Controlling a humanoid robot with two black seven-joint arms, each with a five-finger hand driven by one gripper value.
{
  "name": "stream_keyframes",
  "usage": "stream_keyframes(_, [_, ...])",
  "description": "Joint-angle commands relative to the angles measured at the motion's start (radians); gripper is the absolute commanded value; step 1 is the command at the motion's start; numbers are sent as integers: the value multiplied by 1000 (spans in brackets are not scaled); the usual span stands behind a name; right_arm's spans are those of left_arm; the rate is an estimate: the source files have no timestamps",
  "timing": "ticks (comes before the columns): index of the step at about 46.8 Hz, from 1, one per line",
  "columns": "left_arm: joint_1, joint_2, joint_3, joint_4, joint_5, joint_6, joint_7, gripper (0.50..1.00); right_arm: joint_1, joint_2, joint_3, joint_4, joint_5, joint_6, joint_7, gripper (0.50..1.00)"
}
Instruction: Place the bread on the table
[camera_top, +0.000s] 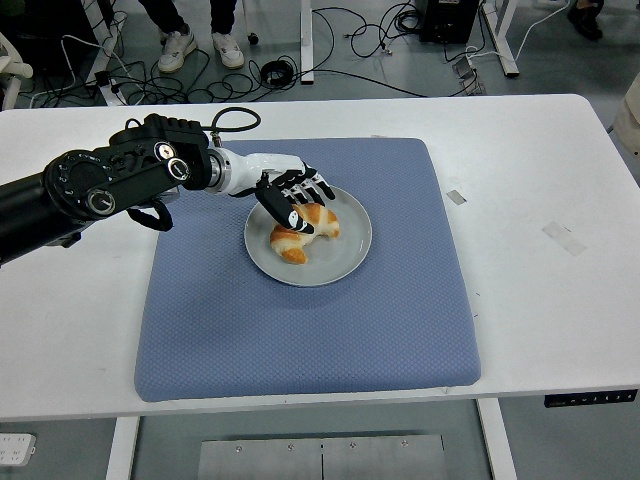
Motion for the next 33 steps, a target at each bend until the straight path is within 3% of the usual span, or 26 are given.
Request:
stream_keyframes(1, [0, 0, 0, 0, 0, 0, -1, 761, 0, 0, 0, 0, 1, 0, -1, 1000])
stream_keyframes(33, [-3, 2, 11, -2, 12, -2, -1, 754, 0, 0, 0, 0, 1, 0, 1, 1000])
